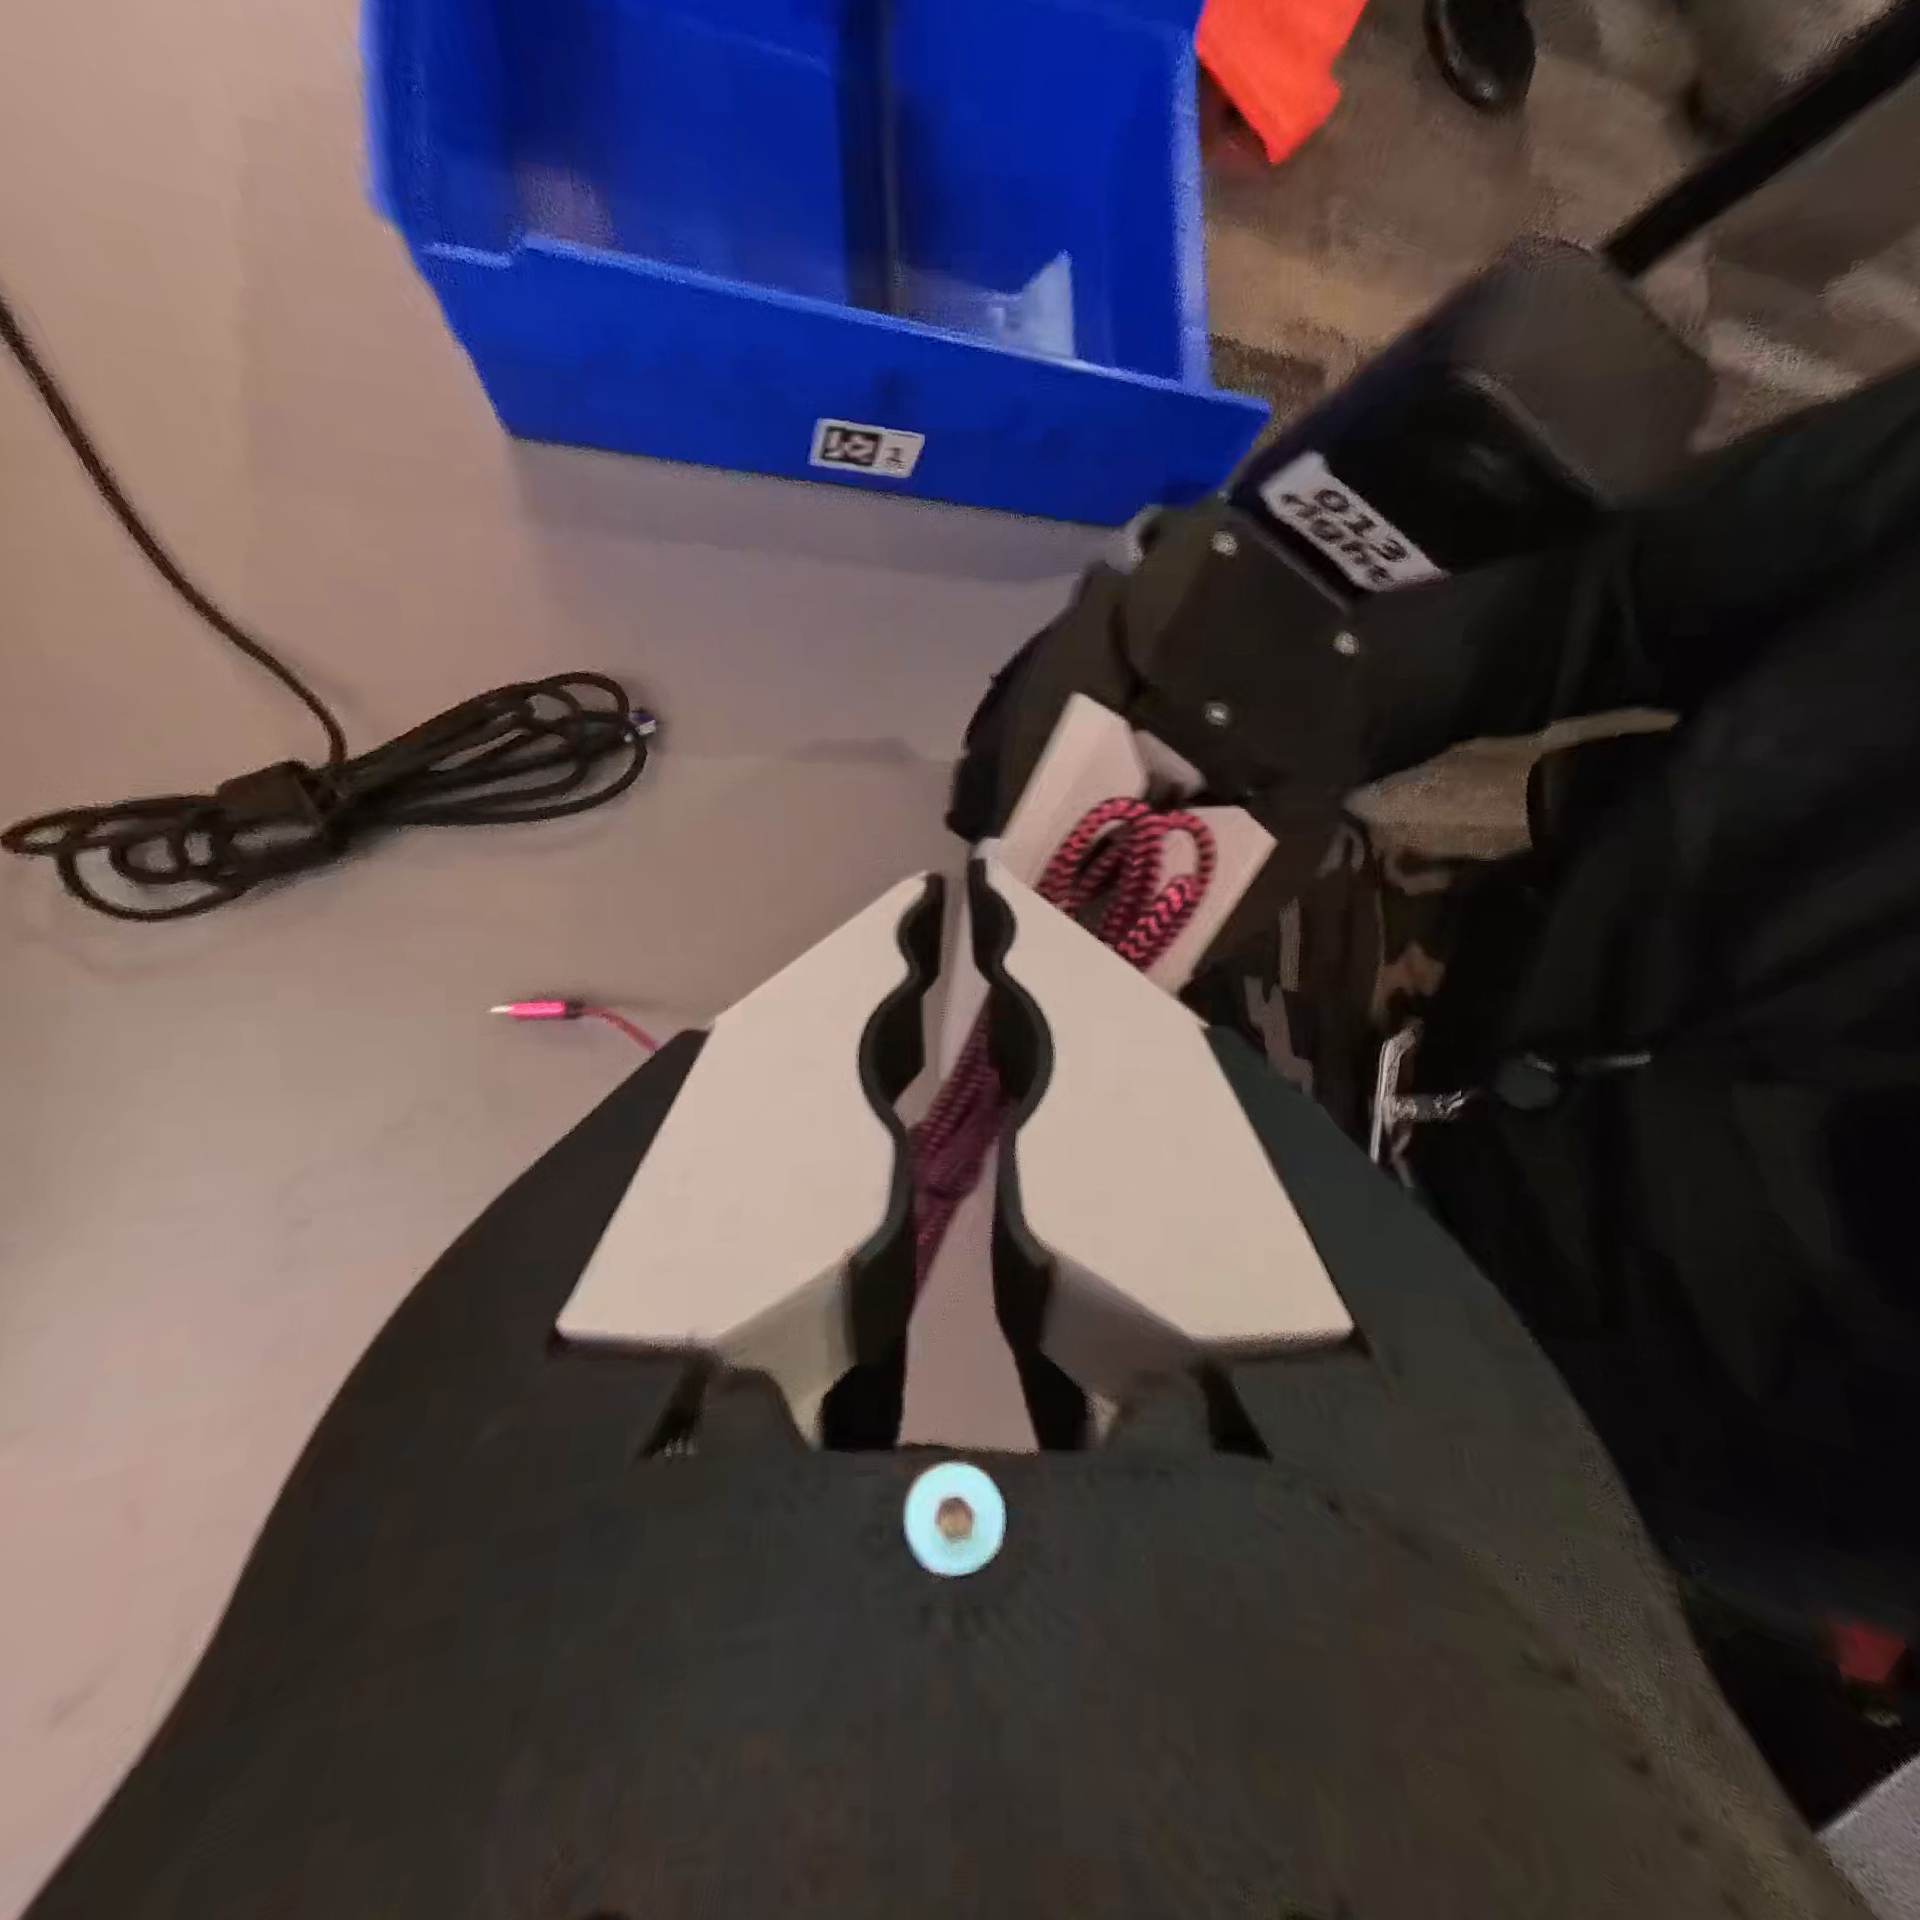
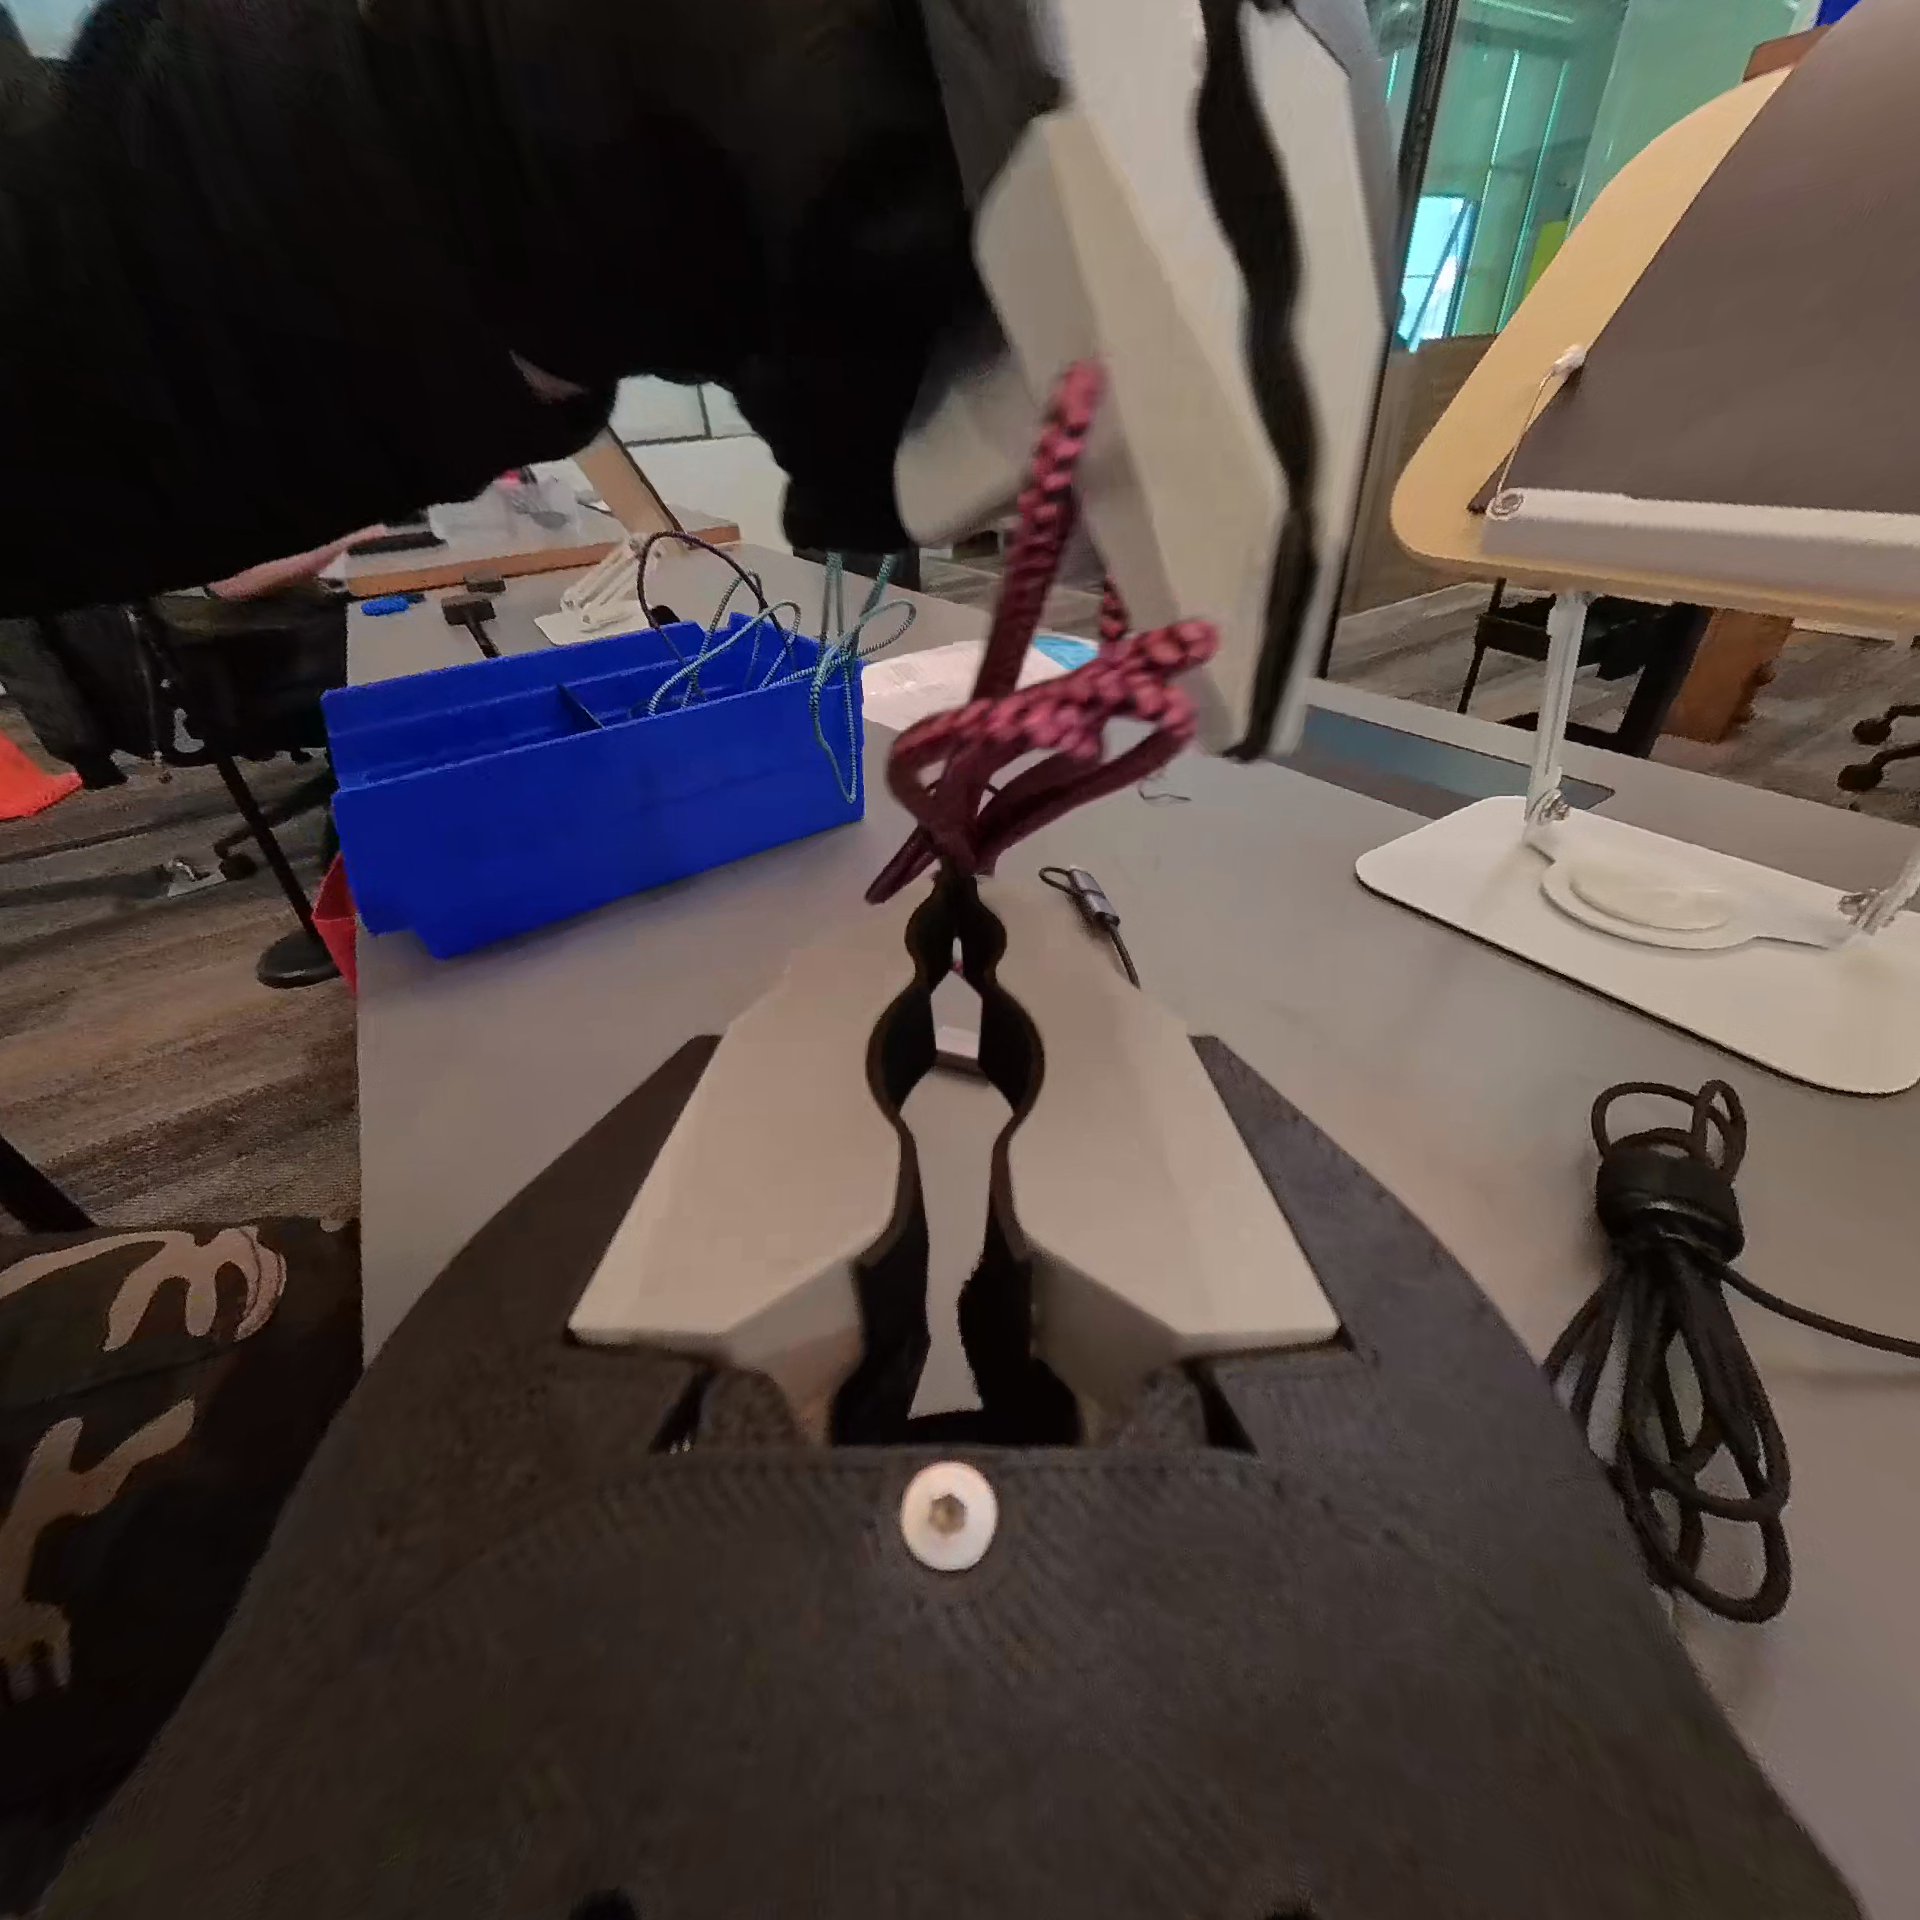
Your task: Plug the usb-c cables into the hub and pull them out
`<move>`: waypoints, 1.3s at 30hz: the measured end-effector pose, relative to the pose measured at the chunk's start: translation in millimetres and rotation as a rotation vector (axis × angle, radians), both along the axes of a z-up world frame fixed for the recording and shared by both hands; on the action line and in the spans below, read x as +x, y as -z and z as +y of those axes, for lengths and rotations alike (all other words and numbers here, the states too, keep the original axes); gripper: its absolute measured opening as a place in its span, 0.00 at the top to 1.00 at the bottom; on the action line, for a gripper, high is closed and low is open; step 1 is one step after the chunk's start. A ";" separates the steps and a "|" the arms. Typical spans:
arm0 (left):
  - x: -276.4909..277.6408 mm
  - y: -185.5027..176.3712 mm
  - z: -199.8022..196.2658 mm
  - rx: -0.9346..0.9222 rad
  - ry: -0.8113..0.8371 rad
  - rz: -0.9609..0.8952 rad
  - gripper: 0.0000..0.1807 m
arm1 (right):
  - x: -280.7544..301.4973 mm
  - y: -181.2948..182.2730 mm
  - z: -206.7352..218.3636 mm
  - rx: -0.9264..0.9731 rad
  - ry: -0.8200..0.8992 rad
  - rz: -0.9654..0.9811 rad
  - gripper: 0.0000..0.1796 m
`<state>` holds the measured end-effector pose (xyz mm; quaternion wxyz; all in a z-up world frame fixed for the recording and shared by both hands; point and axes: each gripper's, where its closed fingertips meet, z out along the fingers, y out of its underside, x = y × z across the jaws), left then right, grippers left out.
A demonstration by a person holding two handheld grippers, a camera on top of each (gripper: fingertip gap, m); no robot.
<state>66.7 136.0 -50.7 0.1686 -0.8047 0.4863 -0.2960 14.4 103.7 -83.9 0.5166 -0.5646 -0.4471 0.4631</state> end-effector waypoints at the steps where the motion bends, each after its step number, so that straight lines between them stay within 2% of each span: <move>1: 4.5 -1.2 -10.4 0.012 0.038 -0.003 1.00 | 0.7 0.7 1.0 -0.004 0.004 0.003 1.00; 11: -5.9 35.3 -66.7 0.114 0.196 0.146 1.00 | 16.1 -4.7 16.1 -0.086 0.029 0.054 1.00; 14: -20.5 60.1 -70.7 0.110 0.184 0.246 1.00 | 16.4 -11.3 13.2 -0.111 0.007 0.089 1.00; 19: -41.7 87.3 -52.0 0.162 0.079 0.311 1.00 | 20.9 -23.5 8.3 -0.135 -0.056 0.137 1.00; 22: -41.5 82.9 -36.4 0.189 -0.015 0.225 1.00 | 22.4 -29.2 1.1 -0.102 -0.101 0.134 1.00; 24: -47.9 84.8 -26.6 0.237 -0.033 0.242 1.00 | 24.2 -32.5 -2.1 -0.087 -0.118 0.135 1.00; 27: -37.7 82.5 -24.6 0.224 -0.045 0.145 1.00 | 21.6 -32.2 -12.7 -0.058 -0.171 0.120 1.00; 31: -32.7 73.2 -9.1 0.221 -0.109 0.022 1.00 | 14.8 -24.5 -32.1 -0.011 -0.263 0.070 1.00; 39: -15.9 57.2 -10.7 0.141 -0.091 -0.145 1.00 | 4.8 7.2 -37.9 0.025 -0.310 -0.106 1.00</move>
